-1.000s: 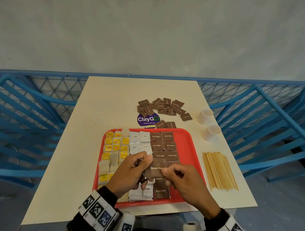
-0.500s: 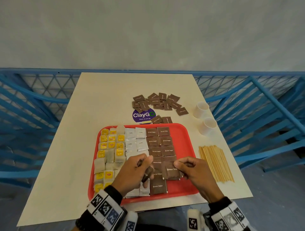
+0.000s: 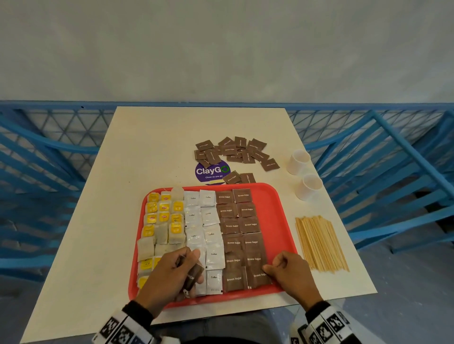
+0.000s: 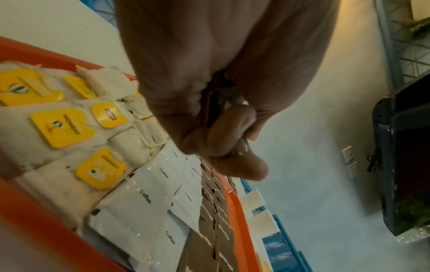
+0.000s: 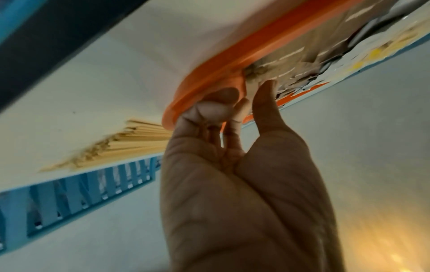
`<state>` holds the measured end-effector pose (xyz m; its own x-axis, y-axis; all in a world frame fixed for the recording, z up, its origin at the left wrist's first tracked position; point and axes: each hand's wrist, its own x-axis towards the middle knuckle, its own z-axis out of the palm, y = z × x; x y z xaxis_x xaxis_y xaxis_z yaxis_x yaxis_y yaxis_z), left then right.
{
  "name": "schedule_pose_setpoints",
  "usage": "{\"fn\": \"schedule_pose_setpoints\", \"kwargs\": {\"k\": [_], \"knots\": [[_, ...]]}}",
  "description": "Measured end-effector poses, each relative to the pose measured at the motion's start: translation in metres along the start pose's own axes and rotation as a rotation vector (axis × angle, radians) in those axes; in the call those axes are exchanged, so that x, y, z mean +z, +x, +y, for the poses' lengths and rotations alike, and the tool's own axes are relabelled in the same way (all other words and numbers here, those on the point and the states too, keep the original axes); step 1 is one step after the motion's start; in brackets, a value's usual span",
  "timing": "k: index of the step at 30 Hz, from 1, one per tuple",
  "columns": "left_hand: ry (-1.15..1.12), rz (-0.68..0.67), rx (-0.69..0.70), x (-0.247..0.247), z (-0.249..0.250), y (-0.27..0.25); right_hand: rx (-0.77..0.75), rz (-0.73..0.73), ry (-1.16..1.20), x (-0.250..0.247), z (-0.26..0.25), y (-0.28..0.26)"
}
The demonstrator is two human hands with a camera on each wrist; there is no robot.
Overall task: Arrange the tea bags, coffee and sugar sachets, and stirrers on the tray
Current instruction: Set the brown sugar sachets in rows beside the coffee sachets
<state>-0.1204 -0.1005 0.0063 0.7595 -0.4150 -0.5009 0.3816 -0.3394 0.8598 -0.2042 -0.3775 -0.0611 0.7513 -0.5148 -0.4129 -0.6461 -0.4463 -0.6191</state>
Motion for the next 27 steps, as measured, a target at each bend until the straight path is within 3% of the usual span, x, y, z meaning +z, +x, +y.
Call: {"fn": "schedule_pose_setpoints", "kwargs": {"k": [4,7,12,16,22,27], "knots": [[-0.107,0.003,-0.04,0.004,0.006,0.0,-0.052,-0.061,-0.09,0.009,-0.006,-0.006],[-0.354,-0.049,-0.126,0.006,0.018,0.0,-0.068,-0.093,-0.122,0.006,-0.012,-0.01],[-0.617,-0.229,-0.116,0.004,0.037,-0.007,-0.362,-0.067,0.072,-0.016,-0.067,-0.035],[-0.446,-0.221,-0.006,0.014,0.046,-0.01,-0.441,-0.22,0.322,-0.017,-0.12,-0.062],[-0.092,-0.091,0.243,0.012,0.051,-0.022,-0.428,-0.286,0.511,-0.022,-0.138,-0.076],[-0.125,-0.06,0.264,0.004,0.058,-0.034,-0.426,-0.292,0.63,-0.03,-0.146,-0.09]]}}
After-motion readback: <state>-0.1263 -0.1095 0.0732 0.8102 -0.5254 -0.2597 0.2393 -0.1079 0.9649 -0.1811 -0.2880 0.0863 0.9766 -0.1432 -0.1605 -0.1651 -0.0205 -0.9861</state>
